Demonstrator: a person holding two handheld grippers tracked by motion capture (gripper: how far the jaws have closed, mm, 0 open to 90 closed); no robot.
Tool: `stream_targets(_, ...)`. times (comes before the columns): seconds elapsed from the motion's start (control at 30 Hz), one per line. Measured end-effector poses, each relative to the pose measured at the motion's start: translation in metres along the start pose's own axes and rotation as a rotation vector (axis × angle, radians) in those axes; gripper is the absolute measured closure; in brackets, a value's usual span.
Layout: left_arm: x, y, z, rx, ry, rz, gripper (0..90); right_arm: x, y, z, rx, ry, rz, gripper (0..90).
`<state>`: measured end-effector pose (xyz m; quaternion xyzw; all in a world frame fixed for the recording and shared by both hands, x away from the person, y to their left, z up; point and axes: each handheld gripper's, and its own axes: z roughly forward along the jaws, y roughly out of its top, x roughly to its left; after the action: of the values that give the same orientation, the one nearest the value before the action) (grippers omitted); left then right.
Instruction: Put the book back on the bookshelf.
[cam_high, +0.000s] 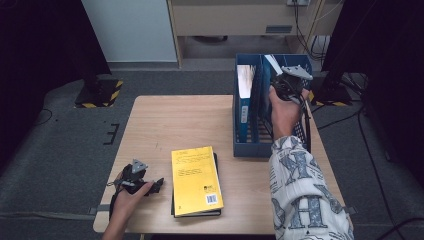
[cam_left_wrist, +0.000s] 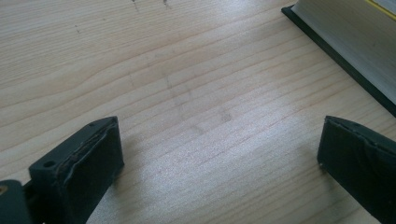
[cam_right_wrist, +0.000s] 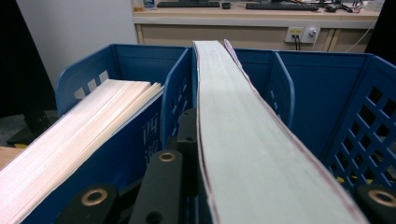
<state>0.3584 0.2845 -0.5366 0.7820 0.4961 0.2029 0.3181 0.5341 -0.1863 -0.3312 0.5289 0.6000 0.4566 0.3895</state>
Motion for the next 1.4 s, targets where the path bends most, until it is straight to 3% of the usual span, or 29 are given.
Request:
stream_targets(0.33, 0.000, 0.000, 0.000, 0.000, -0.001, 0.001, 0.0, 0.004, -0.008, 0.008, -0.001, -0.003, -0.001, 73.9)
stream_targets(0.53, 0.000, 0.000, 0.000, -0.001, -0.002, 0.001, 0.0, -0.003, -0.023, 0.013, 0.016, -0.012, 0.062, 73.9)
stream_targets(1.03, 0.000, 0.000, 0.000, -0.002, -0.003, 0.005, 0.0, 0.004, -0.035, 0.022, 0.032, -0.013, 0.036, 73.8)
stream_targets(1.4, -0.001, 0.000, 0.000, -0.003, -0.005, 0.002, 0.0, 0.010, -0.033, 0.011, 0.117, -0.018, 0.002, 73.5)
